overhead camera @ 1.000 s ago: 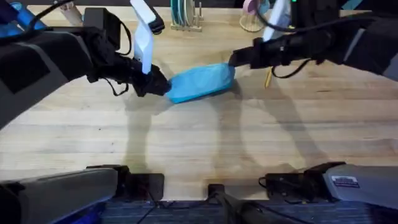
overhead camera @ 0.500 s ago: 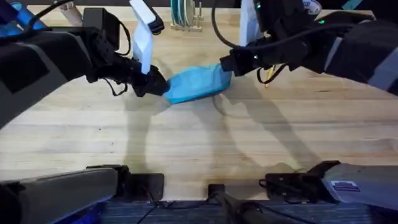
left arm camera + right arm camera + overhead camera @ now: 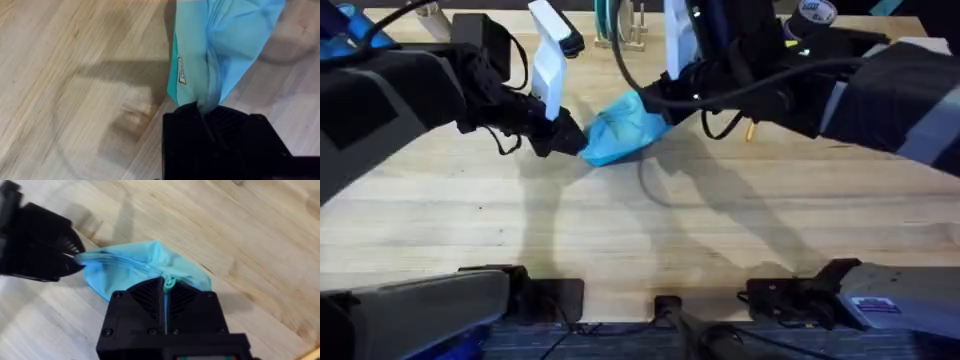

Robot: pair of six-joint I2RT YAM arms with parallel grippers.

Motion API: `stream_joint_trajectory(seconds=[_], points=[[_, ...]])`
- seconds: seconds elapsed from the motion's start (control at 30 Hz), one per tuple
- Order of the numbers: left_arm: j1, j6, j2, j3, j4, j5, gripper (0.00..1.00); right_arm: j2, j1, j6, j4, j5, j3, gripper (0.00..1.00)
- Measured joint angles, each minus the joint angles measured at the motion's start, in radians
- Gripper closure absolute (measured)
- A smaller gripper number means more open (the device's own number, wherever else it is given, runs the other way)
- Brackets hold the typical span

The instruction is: Unzip the bag, pick up the pens from the table one at a time and place them inside, then zip the bag closed.

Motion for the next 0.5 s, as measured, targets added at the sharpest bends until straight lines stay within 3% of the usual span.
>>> stream_joint_trajectory(seconds=[0.5], points=[[0.004, 0.000, 0.000, 0.000, -0.006, -0.047, 0.959, -0.007, 0.110, 0.000, 0.024, 0.027, 0.038, 0.971]])
